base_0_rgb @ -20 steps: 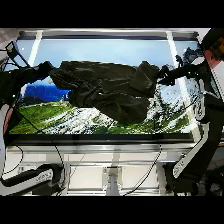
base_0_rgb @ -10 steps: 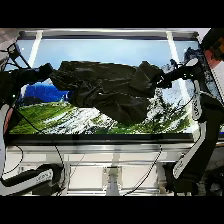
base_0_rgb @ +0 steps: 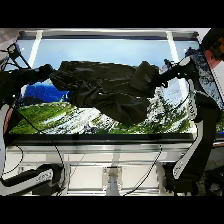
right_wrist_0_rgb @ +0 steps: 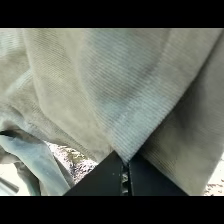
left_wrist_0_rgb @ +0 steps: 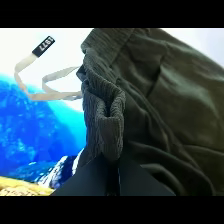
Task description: Fold the clothes and pants, and hang the long-sleeved shirts on hangers.
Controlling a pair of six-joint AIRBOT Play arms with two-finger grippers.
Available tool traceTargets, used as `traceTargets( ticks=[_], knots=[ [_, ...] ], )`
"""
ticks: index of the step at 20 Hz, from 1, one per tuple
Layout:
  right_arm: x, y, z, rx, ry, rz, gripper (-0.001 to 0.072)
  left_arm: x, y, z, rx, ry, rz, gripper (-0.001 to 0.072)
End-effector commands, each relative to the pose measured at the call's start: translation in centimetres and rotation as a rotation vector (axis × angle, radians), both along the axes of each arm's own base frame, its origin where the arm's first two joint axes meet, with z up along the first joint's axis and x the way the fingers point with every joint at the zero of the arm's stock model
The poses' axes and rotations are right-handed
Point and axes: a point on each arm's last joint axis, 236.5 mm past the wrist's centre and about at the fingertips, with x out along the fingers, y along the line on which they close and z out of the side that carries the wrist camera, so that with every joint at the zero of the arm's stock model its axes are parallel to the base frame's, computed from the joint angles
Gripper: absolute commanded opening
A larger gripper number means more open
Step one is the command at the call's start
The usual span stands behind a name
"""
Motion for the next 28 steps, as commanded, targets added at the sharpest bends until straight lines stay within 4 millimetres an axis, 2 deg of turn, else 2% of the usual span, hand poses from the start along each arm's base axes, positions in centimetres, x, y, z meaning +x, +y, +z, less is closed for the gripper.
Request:
traceTargets(
  ticks=[1,4,7,9,12,14,16,17,20,23,24,26,28],
  knots=[
    [0.5,-3.5,2.1,-0.073,-0.041,-0.040,0.0011,-1.8,2.2,-1.6,0.136,0.105,-0.008,0.0029],
    [-1.2,-11.8,2.2,-0.244,0.001,-0.131,0.0011,-3.6,4.4,-2.6,0.252,0.203,-0.005,0.0028],
    [-3.6,-18.8,1.0,-0.342,0.072,-0.224,0.0012,-4.5,4.6,-3.9,0.258,0.243,-0.008,0.0029],
    [-4.1,-22.1,0.9,-0.366,0.068,-0.287,0.0012,-5.5,4.4,-5.7,0.253,0.286,-0.014,0.0028],
    [-4.6,-25.7,0.8,-0.399,0.049,-0.358,0.0013,-7.1,4.4,-8.6,0.253,0.342,-0.026,0.0029],
    [-4.1,-27.5,0.9,-0.421,0.013,-0.398,0.0013,-7.3,4.3,-9.4,0.253,0.345,-0.031,0.0028],
    [-2.1,-28.5,2.0,-0.434,-0.080,-0.440,0.0012,-6.9,4.2,-9.3,0.242,0.321,-0.019,0.0028],
    [-0.4,-28.8,3.1,-0.438,-0.151,-0.462,0.0012,-6.7,4.2,-9.2,0.234,0.311,-0.008,0.0028],
    [4.6,-29.8,7.6,-0.461,-0.394,-0.543,0.0013,-6.7,4.2,-9.2,0.233,0.312,-0.008,0.0028],
    [7.9,-31.5,13.1,-0.520,-0.624,-0.627,0.0013,-6.7,4.2,-9.2,0.233,0.312,-0.009,0.0028],
    [8.5,-31.9,15.0,-0.530,-0.687,-0.652,0.0013,-6.7,4.2,-9.2,0.233,0.312,-0.009,0.0028],
    [8.9,-32.4,17.3,-0.547,-0.753,-0.676,0.0014,-6.7,4.2,-9.2,0.233,0.312,-0.009,0.0028],
    [8.5,-32.1,17.2,-0.542,-0.735,-0.666,0.0014,-6.7,4.2,-9.2,0.232,0.312,-0.009,0.0028]
  ],
)
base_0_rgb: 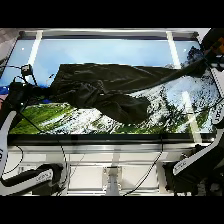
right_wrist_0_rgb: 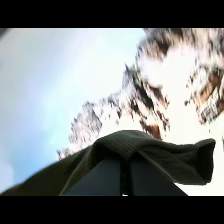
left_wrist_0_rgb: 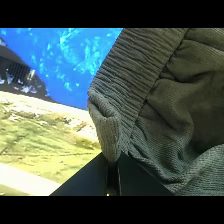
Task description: Fold the clothes and pants, and hang the long-sleeved shirts on hangers.
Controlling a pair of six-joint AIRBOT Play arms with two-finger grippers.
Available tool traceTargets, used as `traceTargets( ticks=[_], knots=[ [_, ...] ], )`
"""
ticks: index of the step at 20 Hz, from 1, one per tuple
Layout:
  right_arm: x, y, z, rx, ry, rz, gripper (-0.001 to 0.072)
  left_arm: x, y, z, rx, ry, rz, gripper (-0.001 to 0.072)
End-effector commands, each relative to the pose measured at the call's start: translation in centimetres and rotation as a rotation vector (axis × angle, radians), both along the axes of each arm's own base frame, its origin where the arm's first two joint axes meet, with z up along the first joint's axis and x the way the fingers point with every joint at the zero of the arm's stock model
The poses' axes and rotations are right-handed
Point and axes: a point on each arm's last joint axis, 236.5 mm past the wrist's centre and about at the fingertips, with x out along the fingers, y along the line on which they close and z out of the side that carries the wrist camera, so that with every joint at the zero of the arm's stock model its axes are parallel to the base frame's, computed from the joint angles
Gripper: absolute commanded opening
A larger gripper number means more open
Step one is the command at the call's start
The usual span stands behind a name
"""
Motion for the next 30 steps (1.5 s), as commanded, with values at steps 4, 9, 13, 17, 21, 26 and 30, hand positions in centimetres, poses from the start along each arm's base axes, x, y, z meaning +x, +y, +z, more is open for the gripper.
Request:
traceTargets(
  ticks=[4,9,13,17,21,26,30],
  knots=[
    [-3.7,1.6,-4.9,0.044,0.219,0.042,0.0014,0.0,-0.1,0.0,-0.004,0.000,0.001,0.0028],
    [-15.0,0.4,-13.1,0.098,0.736,0.001,0.0014,0.0,0.2,0.0,0.011,0.001,-0.002,0.0028],
    [-19.2,-2.3,-13.9,0.192,0.822,-0.156,0.0014,-0.1,0.9,0.1,0.039,0.004,-0.010,0.0028],
    [-18.4,-3.0,-13.9,0.194,0.771,-0.159,0.0013,-0.2,2.2,0.2,0.060,0.005,0.005,0.0028],
    [-17.5,0.3,-14.3,0.272,0.780,-0.098,0.0014,-0.1,2.3,0.3,0.064,0.002,0.003,0.0028],
    [-21.4,3.0,-16.5,0.344,1.002,-0.034,0.0250,-0.2,3.1,0.5,0.097,0.004,0.000,0.0028],
    [-18.6,-0.5,-14.8,0.208,0.879,-0.079,0.0485,-0.2,4.1,0.8,0.160,0.010,-0.016,0.0028]
  ],
)
